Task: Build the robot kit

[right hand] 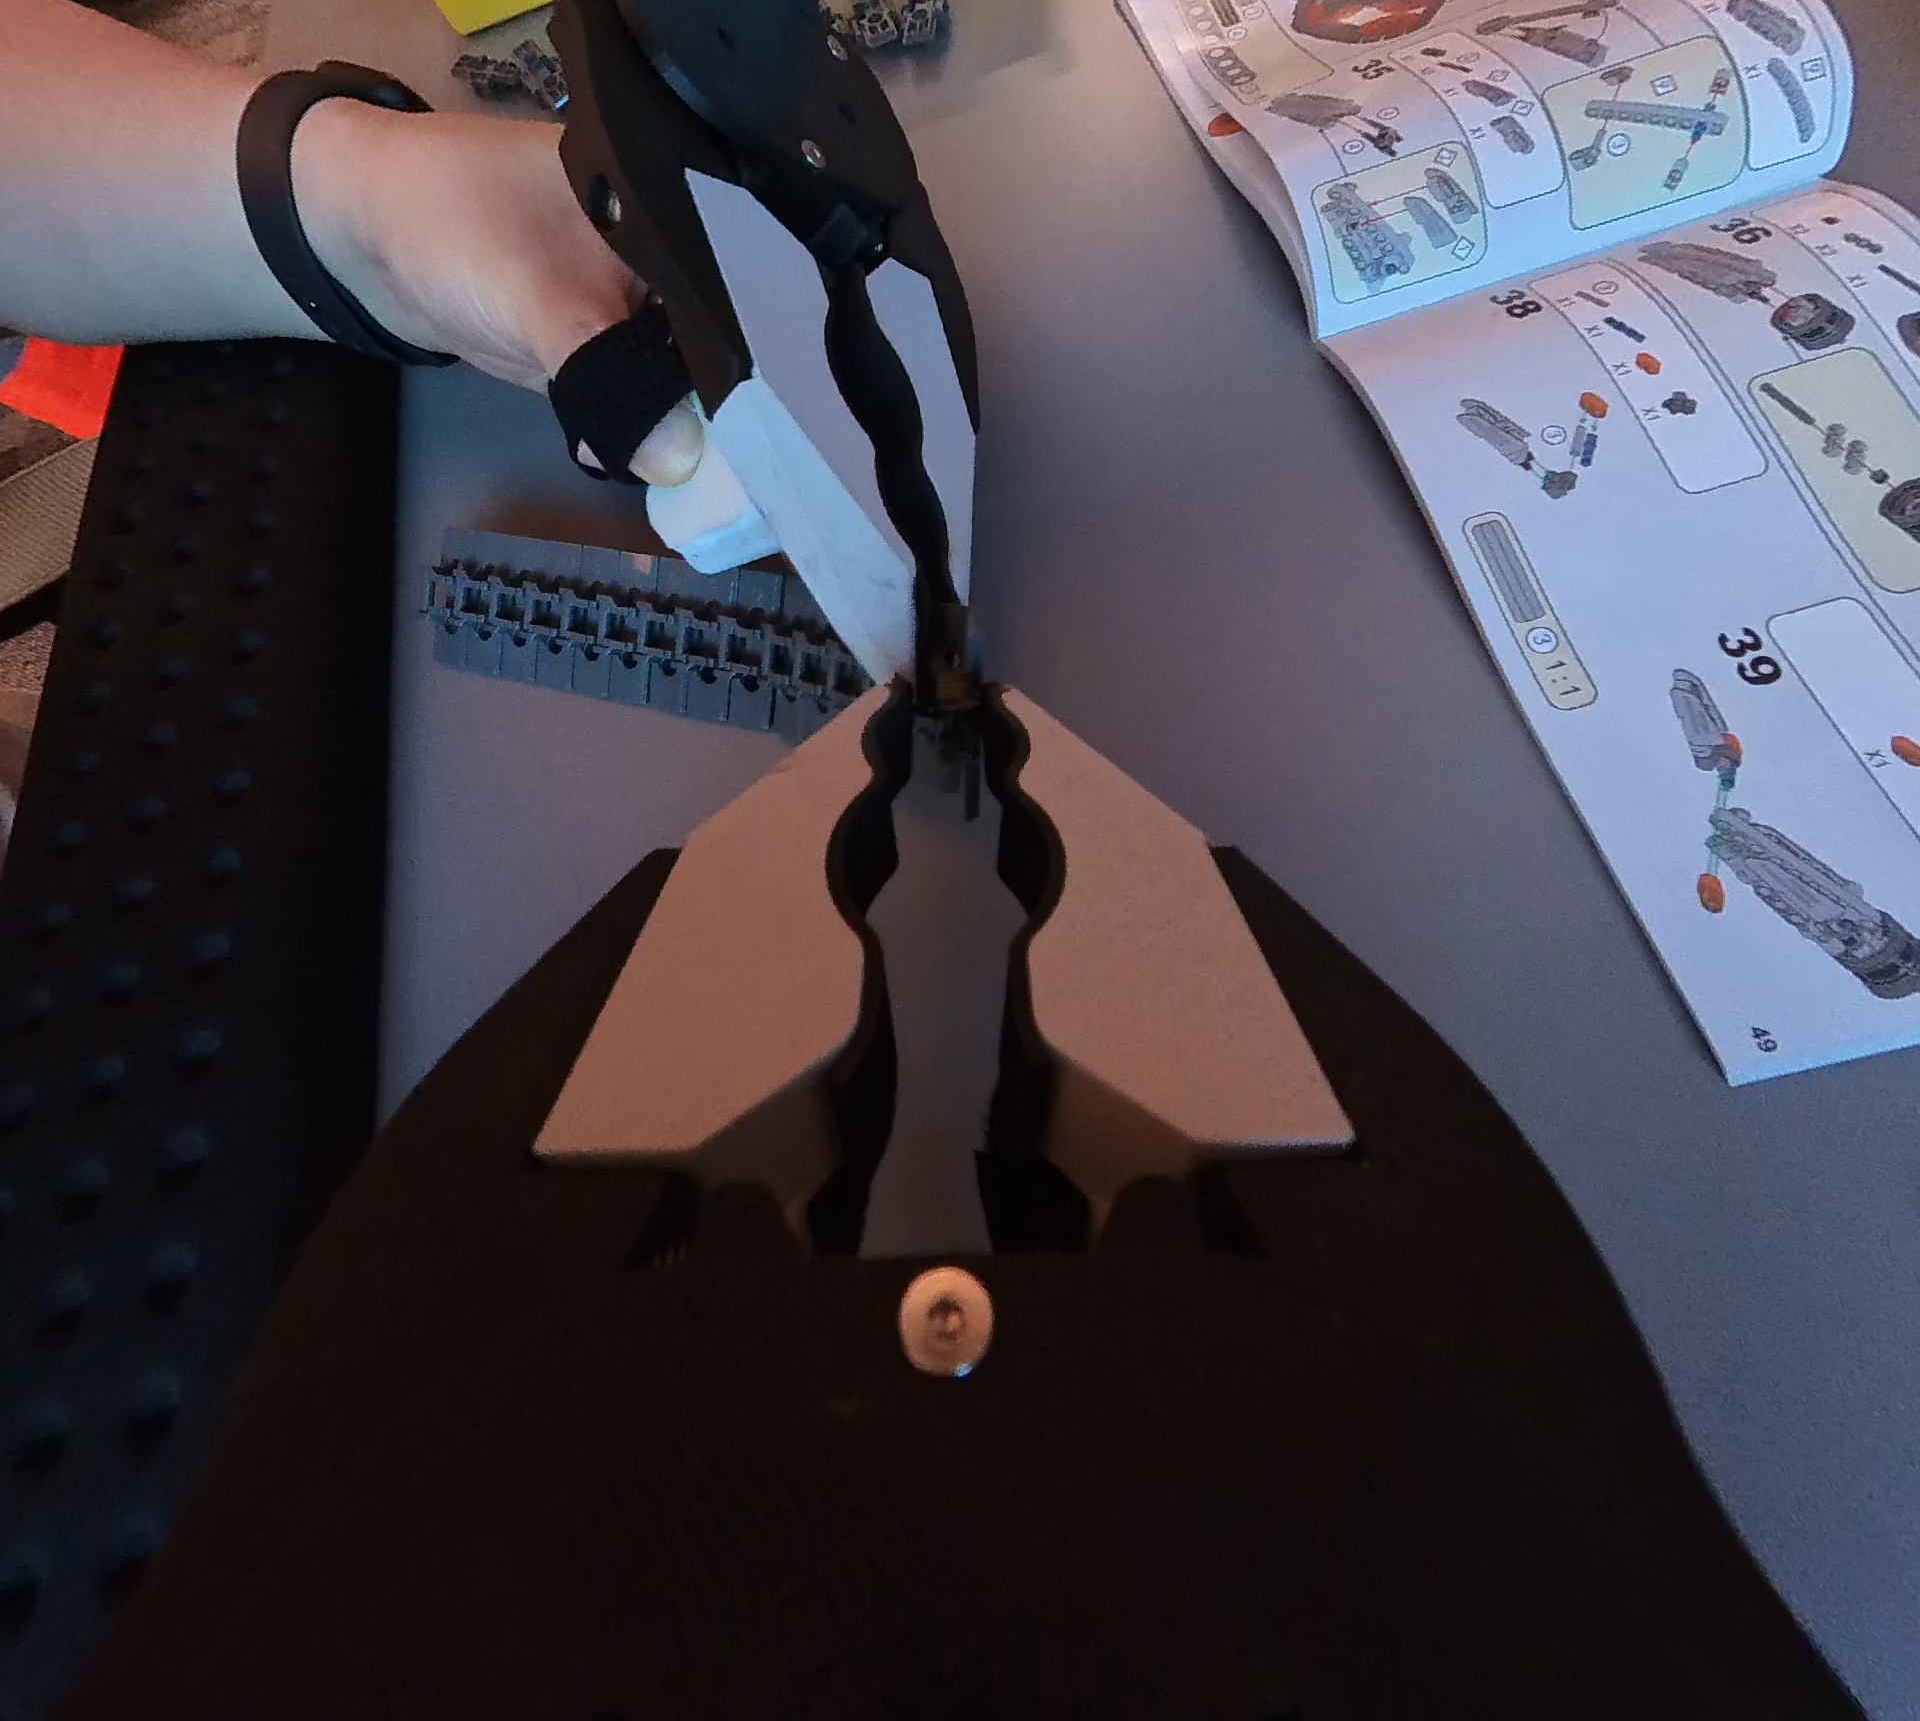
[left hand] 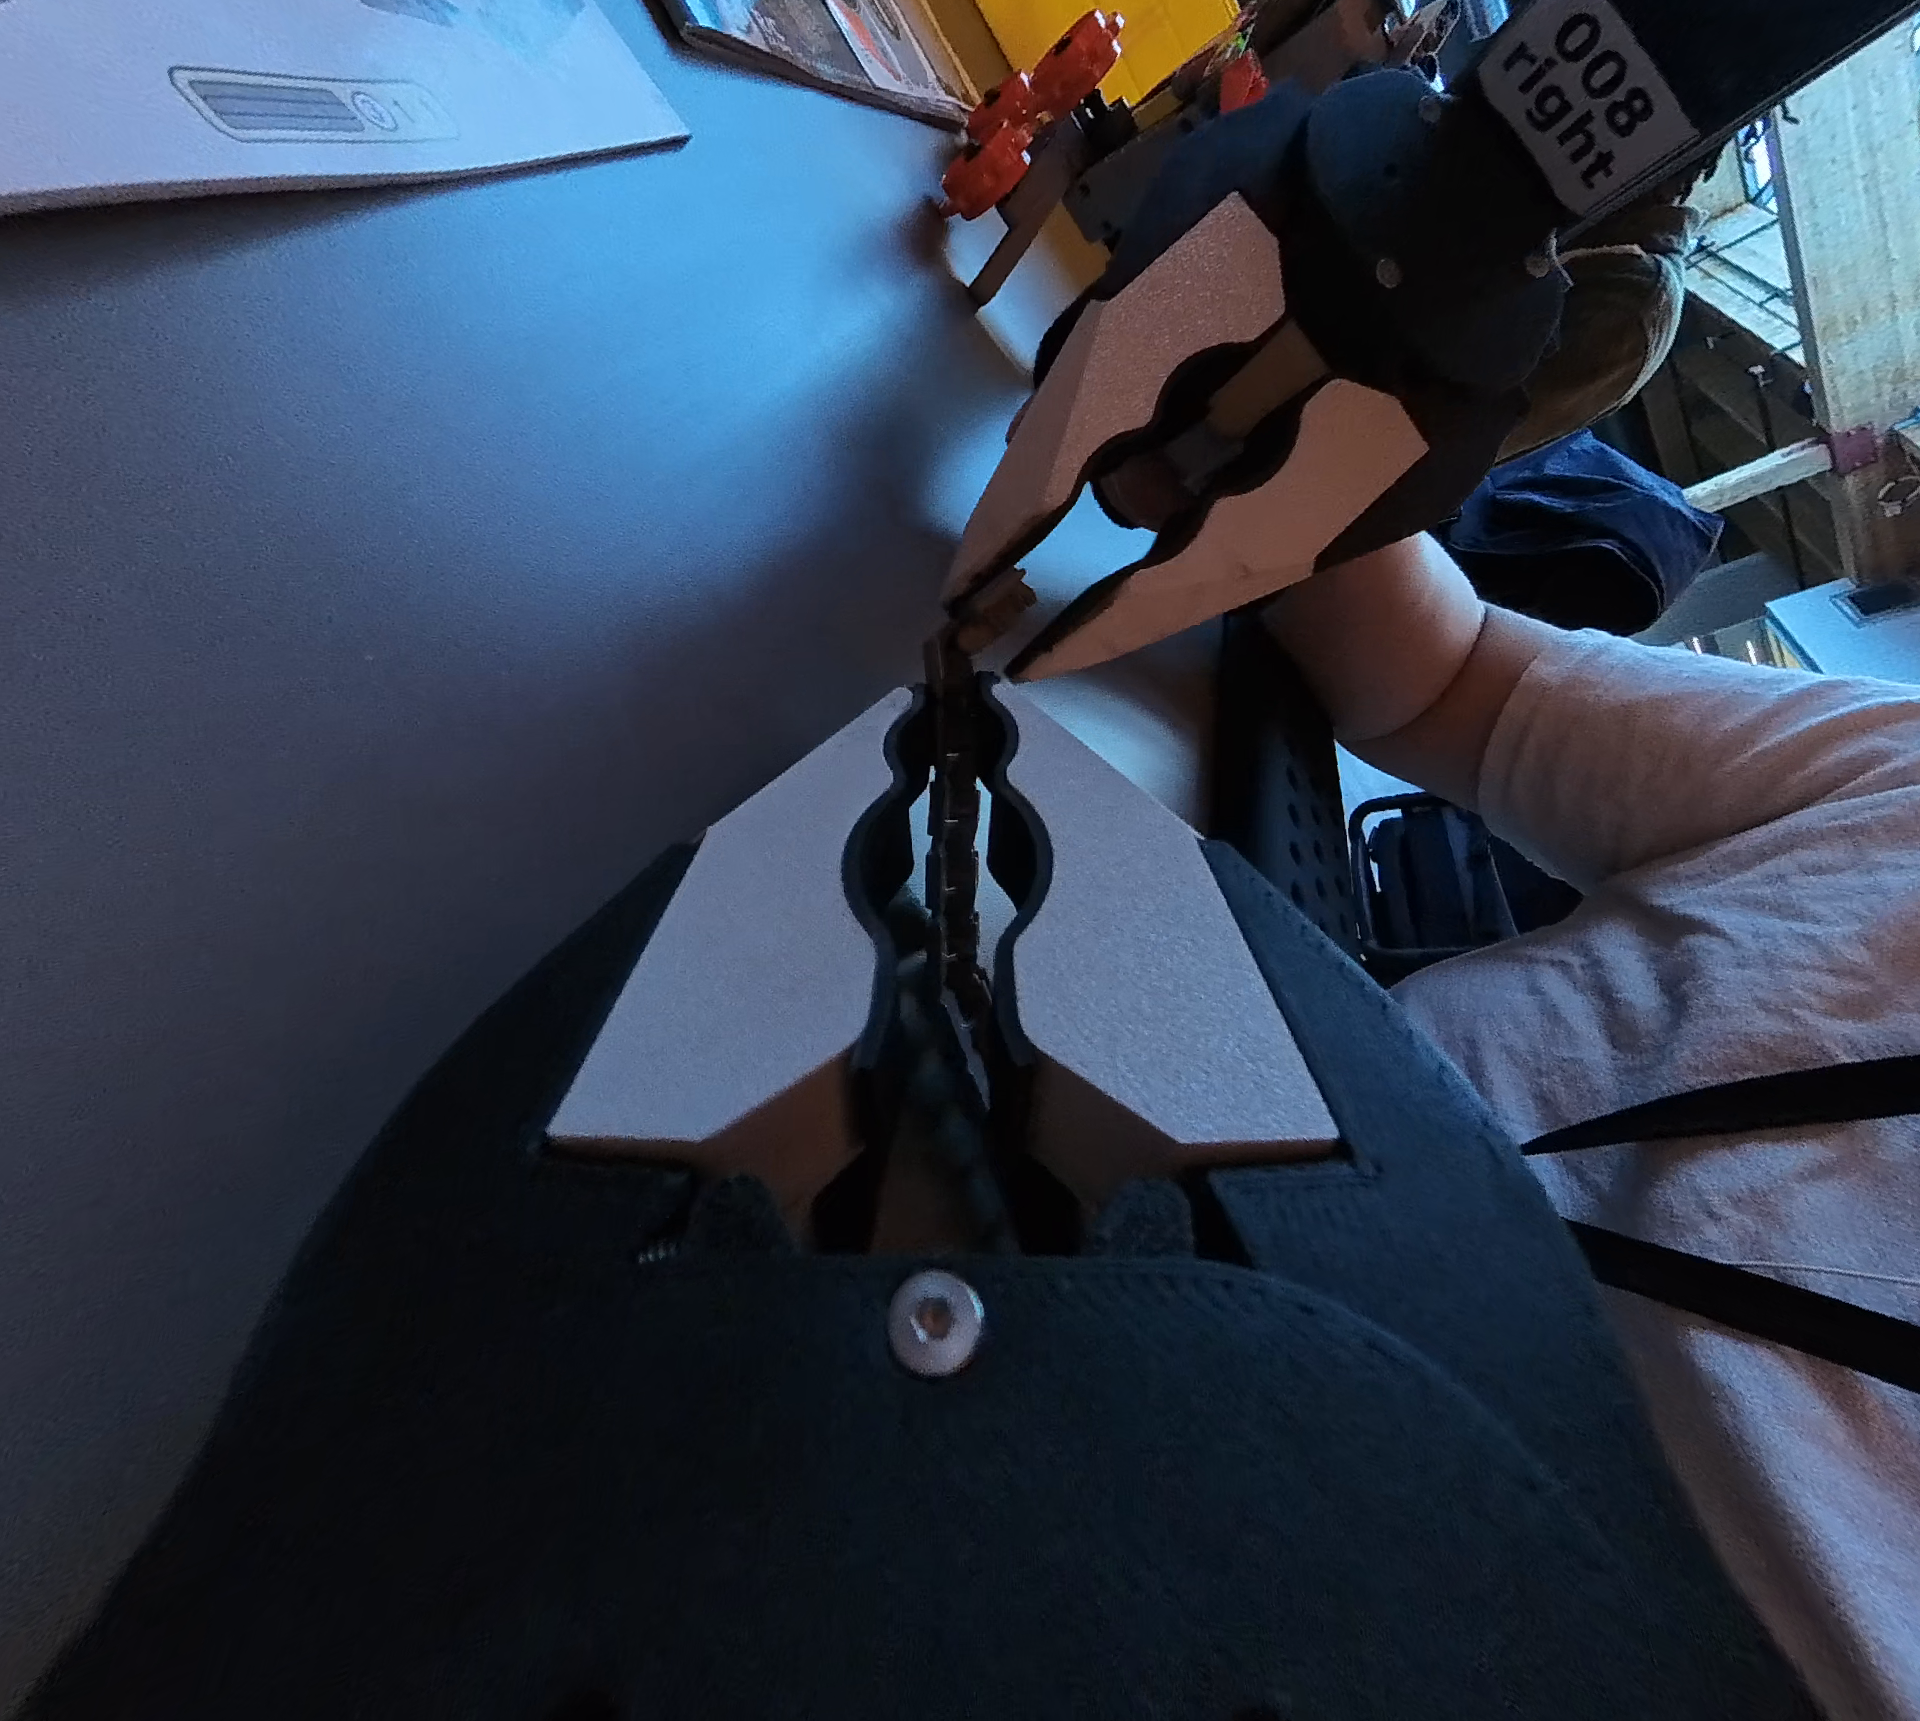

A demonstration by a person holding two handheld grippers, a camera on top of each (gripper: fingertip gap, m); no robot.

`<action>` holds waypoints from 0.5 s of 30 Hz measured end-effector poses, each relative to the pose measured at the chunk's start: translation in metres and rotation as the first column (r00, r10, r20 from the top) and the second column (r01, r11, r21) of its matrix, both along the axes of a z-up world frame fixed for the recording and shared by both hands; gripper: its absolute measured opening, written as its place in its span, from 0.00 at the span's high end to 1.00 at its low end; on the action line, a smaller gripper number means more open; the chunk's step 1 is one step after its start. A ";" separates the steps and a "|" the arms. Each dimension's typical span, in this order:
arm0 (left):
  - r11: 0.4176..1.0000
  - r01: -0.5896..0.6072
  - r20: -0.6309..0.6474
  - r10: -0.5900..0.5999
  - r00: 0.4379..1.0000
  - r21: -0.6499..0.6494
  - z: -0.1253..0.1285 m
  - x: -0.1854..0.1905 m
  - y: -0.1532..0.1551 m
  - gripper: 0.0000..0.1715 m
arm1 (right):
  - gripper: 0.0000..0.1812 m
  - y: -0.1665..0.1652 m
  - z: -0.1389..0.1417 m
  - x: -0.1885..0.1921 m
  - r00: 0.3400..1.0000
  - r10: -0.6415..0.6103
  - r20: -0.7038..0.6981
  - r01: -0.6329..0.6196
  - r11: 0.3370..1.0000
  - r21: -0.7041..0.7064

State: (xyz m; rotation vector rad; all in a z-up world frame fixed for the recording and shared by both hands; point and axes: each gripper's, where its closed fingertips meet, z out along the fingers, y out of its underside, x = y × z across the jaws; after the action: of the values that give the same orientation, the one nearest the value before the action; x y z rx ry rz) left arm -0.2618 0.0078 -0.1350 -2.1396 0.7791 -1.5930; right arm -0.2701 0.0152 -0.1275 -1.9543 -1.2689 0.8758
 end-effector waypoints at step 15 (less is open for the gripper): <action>0.999 0.013 -0.019 -0.013 1.000 -0.038 -0.005 -0.002 -0.002 0.97 | 0.97 0.001 0.000 0.002 1.000 -0.005 -0.005 0.005 1.000 0.001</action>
State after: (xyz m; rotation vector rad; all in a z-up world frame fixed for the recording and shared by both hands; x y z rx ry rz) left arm -0.2635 0.0053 -0.1400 -2.1841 0.7761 -1.6081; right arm -0.2684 0.0160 -0.1276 -1.9523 -1.2610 0.8766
